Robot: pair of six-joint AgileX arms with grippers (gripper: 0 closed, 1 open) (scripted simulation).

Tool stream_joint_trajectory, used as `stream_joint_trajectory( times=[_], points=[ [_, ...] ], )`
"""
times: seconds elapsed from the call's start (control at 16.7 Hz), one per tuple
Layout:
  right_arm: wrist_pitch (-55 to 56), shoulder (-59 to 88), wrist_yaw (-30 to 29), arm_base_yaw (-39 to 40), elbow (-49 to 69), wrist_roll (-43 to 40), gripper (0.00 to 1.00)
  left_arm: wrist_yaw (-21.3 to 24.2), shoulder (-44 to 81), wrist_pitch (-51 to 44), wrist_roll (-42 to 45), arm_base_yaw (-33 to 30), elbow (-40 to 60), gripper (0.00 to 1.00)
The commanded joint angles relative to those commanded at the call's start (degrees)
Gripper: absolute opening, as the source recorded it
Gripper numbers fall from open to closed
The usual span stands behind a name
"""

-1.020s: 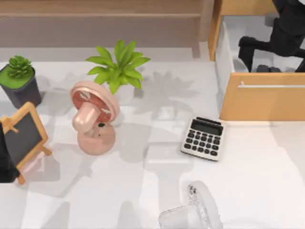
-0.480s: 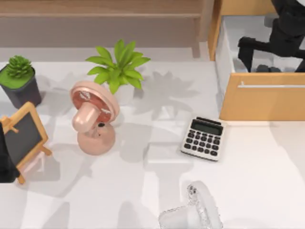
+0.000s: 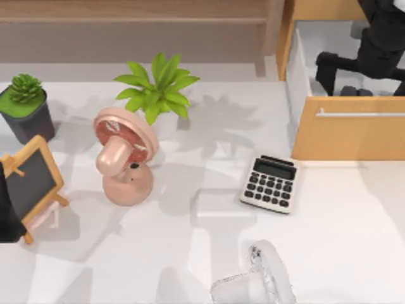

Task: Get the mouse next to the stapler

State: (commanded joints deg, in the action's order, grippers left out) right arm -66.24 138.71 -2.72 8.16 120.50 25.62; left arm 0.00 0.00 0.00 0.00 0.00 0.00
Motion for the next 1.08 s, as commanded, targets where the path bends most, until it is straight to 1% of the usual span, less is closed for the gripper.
stream_joint_trajectory(
  times=[0.9, 1.08],
  points=[
    [3.6, 2.5, 0.0, 0.1, -1.2, 0.1, 1.0, 0.0, 0.0, 0.0, 0.0, 0.0, 0.0, 1.0],
    [3.6, 2.5, 0.0, 0.1, -1.2, 0.1, 0.77, 0.0, 0.0, 0.0, 0.0, 0.0, 0.0, 1.0]
  ],
)
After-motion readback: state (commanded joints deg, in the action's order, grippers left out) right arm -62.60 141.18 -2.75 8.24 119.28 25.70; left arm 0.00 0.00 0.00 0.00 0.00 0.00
